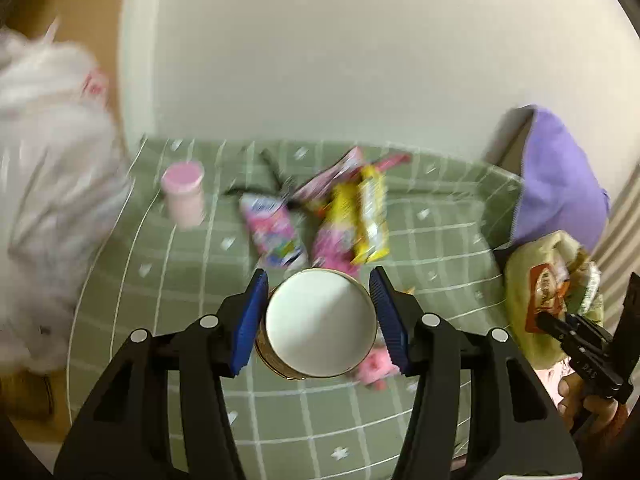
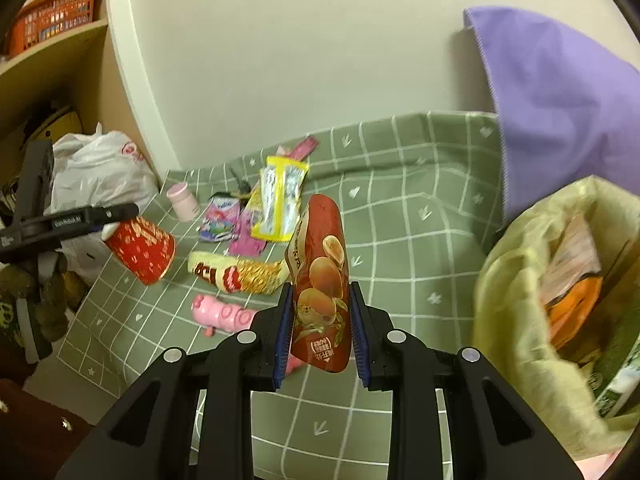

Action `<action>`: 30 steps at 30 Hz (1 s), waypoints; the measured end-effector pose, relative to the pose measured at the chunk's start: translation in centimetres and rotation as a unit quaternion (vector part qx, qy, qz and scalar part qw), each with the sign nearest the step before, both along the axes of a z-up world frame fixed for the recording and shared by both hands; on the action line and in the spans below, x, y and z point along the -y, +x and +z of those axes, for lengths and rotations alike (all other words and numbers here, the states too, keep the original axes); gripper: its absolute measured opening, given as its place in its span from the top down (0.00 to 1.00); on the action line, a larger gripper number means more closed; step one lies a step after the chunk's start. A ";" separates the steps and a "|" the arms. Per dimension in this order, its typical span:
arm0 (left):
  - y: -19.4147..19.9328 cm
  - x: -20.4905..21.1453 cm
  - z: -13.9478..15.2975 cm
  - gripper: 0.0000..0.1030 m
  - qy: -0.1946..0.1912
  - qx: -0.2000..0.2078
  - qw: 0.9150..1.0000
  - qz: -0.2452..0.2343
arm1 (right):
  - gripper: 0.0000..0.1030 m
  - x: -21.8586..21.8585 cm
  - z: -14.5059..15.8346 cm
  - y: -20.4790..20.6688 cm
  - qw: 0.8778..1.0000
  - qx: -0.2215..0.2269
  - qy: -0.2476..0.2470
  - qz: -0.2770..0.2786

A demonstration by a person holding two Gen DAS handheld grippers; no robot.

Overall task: Collect trash
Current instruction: 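Carry the red cup and red packet over the yellow trash bag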

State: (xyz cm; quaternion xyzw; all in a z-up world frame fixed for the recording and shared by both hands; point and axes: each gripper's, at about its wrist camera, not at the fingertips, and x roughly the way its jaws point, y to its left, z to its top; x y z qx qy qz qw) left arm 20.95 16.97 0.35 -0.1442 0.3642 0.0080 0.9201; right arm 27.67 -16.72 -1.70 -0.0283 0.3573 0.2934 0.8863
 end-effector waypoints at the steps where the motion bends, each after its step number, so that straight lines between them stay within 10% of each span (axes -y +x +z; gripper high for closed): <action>1: 0.3 0.5 0.7 0.51 0.001 0.009 1.000 -0.007 | 0.75 0.4 0.6 0.0 1.000 0.008 -0.001 -0.004; 13: 5.9 12.0 9.9 0.51 -0.017 0.121 0.976 -0.179 | 0.75 8.2 7.9 -1.0 0.990 0.098 -0.009 -0.099; 30: 10.3 27.9 9.3 0.51 -0.091 0.108 0.922 -0.360 | 0.75 20.4 10.2 -3.2 0.966 0.094 -0.036 -0.240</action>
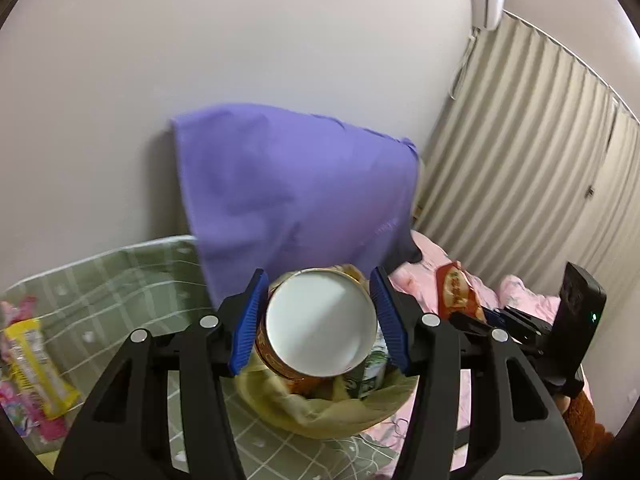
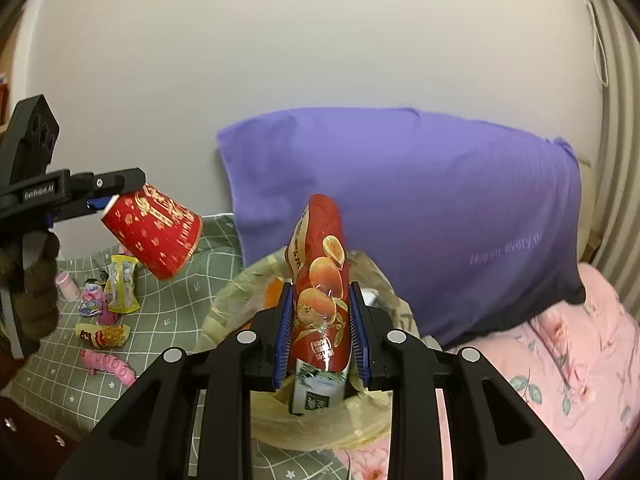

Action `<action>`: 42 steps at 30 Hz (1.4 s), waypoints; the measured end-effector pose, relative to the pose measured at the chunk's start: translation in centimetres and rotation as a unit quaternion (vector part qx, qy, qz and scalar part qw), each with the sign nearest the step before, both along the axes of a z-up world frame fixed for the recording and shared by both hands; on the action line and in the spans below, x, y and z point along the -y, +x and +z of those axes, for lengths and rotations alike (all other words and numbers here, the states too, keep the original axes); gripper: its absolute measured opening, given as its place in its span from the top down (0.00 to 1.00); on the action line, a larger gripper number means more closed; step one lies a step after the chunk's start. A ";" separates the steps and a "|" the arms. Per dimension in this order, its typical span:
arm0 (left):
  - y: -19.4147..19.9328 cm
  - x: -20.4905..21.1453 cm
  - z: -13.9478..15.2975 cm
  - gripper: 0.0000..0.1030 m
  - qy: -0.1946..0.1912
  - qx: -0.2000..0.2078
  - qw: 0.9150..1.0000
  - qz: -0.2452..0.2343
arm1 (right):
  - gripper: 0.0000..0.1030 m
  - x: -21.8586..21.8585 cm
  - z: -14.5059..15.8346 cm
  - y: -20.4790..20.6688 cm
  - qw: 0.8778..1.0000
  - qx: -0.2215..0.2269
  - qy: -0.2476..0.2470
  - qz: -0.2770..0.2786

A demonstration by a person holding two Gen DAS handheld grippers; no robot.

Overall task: Collect trash
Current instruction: 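Carry the red cup and red packet over the yellow trash bag, then open both tools to drop the cup and packet into the trash bag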

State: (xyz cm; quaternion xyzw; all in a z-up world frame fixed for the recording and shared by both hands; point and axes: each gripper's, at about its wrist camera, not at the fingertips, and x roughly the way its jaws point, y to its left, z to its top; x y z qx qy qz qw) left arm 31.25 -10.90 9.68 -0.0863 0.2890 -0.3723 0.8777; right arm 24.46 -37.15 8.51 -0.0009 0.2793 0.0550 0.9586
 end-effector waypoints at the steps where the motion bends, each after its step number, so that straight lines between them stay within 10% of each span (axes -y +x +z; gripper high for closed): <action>1: 0.0 0.7 -0.4 0.51 0.002 -0.002 1.000 -0.008 | 0.75 0.1 -0.4 0.4 1.000 -0.009 -0.003 0.002; 18: 4.6 7.5 -10.6 0.51 0.073 -0.107 0.991 -0.039 | 0.75 -1.0 -8.5 9.4 0.986 -0.153 -0.035 0.060; 39: 3.1 7.4 -12.3 0.51 0.121 -0.100 0.986 -0.052 | 0.75 -0.5 -8.0 6.9 0.990 -0.135 -0.002 0.040; 42: 3.5 6.9 -11.7 0.51 0.093 -0.108 0.988 -0.052 | 0.61 -0.1 -7.8 6.7 0.991 -0.133 0.000 0.029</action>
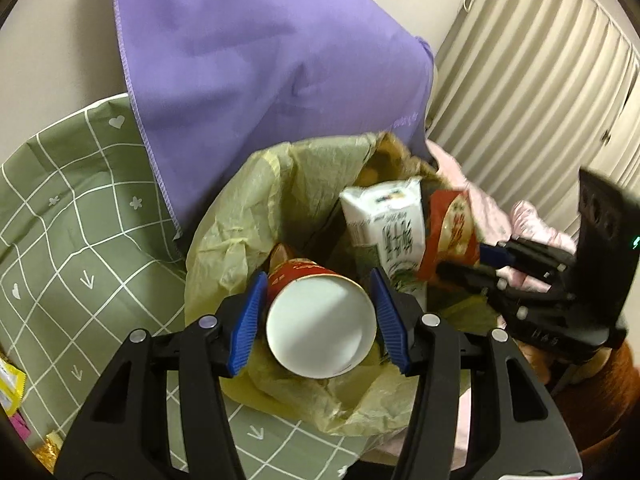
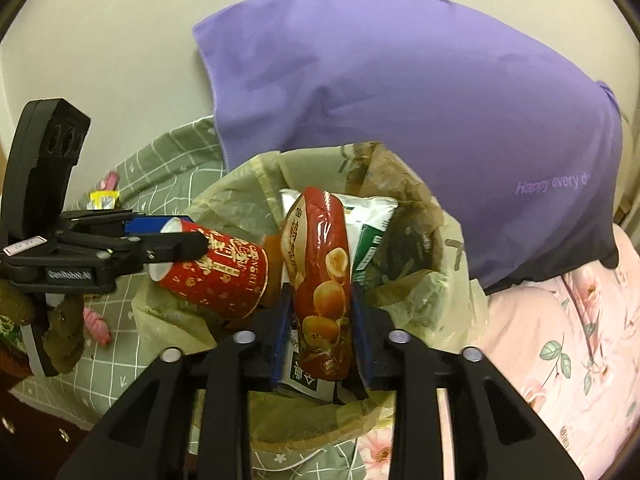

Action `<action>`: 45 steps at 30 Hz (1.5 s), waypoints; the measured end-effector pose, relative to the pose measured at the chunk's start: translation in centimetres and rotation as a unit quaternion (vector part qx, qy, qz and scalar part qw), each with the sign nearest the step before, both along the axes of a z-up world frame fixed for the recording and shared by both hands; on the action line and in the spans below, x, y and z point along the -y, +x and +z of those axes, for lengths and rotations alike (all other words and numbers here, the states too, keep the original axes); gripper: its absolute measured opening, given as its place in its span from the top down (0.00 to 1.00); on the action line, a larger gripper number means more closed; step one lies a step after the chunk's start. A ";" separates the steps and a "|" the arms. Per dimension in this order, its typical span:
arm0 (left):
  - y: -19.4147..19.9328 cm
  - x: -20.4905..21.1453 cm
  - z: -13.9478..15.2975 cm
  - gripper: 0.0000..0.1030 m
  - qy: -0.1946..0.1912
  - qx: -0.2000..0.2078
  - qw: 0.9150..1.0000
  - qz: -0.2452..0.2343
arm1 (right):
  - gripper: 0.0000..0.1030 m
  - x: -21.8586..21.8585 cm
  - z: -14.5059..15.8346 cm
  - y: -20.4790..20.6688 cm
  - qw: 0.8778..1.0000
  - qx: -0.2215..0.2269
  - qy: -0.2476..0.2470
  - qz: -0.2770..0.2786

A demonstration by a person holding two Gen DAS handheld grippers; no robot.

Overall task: Collect trash
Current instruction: 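Open both tools to drop the cup and packet into the trash bag, then move both tools back over the remaining wrappers on the table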

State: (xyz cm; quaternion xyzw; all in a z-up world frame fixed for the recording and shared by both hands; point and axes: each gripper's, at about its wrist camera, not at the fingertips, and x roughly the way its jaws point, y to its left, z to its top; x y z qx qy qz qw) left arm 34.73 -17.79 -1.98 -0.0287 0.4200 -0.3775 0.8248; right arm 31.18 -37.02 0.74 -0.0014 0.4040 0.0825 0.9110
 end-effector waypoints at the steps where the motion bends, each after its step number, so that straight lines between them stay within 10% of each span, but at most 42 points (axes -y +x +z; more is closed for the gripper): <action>1: 0.0 -0.3 0.2 0.51 -0.008 -0.004 1.000 0.003 | 0.60 0.0 0.0 -0.1 1.000 0.001 -0.003 -0.003; 21: -4.5 -16.2 2.2 0.41 -0.014 0.031 0.983 0.179 | 0.47 -4.8 4.1 -3.0 0.994 0.109 0.012 -0.012; 37: -11.4 -38.1 -2.7 0.41 0.004 0.005 0.909 0.417 | 0.47 -17.4 0.8 -2.2 0.994 0.054 -0.013 0.097; 45: -10.3 -39.9 -5.4 0.31 0.003 -0.036 0.908 0.418 | 0.47 -22.3 -0.7 -2.4 0.991 0.046 -0.025 0.121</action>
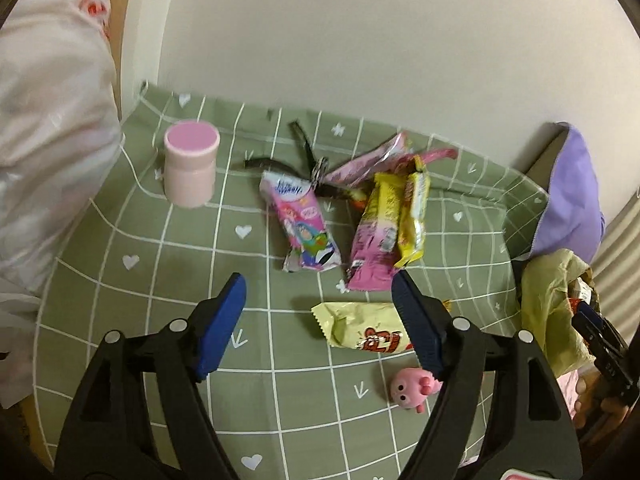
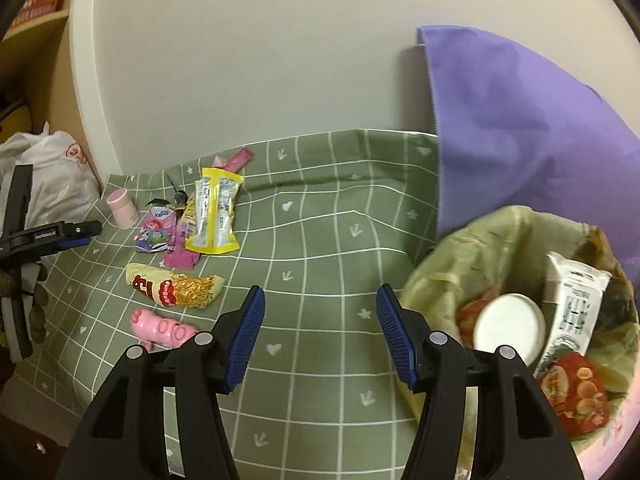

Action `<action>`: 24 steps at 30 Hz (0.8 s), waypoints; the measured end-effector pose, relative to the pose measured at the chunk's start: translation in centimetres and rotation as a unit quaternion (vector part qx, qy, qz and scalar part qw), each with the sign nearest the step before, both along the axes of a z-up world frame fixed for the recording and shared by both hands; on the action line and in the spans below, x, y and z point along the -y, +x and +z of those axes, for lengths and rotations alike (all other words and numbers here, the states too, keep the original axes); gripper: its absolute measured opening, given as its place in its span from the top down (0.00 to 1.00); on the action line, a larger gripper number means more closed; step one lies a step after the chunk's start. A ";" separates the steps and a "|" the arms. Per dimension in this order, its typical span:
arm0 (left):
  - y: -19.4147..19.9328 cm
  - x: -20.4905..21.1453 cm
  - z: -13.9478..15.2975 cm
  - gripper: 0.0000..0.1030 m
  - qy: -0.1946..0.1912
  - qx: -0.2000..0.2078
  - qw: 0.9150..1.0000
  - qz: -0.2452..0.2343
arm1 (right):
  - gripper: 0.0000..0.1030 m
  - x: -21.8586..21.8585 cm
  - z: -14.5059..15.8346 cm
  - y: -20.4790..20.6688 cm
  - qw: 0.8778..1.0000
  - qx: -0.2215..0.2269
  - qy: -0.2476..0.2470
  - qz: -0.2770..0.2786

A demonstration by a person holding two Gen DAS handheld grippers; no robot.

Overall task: Collect trash
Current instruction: 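Move both tools back over the remaining wrappers on the table, then grasp the pink Kleenex pack with left tool while right grasps yellow snack bag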

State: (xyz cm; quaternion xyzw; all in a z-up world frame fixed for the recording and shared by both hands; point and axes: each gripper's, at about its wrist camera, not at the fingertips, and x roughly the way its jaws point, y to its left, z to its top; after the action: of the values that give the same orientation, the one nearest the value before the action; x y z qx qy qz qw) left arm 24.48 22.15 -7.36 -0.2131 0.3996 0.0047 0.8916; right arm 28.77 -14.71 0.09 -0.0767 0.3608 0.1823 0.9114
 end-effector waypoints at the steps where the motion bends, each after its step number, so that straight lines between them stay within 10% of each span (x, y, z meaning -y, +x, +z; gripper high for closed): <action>1: 0.4 -0.1 -0.4 0.31 0.000 -0.008 1.000 0.003 | 0.47 -0.5 -0.2 0.0 1.000 0.001 -0.009 -0.003; 12: 7.6 -1.1 -3.4 0.49 -0.004 -0.046 0.998 0.045 | 0.47 -2.1 -2.0 0.7 0.999 -0.026 -0.018 0.018; 19: 10.4 -1.5 -5.9 0.91 -0.014 -0.099 0.994 0.053 | 0.47 -3.5 -3.3 2.1 0.996 -0.061 -0.005 0.069; 24: 7.7 -1.9 -4.9 0.95 -0.002 -0.088 0.995 0.043 | 0.47 -7.2 -3.8 2.8 0.986 -0.075 -0.002 0.148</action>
State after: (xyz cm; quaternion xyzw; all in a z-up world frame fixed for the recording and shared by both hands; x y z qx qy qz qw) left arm 32.21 24.01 -12.30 -0.2310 0.4666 0.0612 0.8515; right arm 31.61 -7.54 -3.75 -0.1169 0.4131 0.3195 0.8447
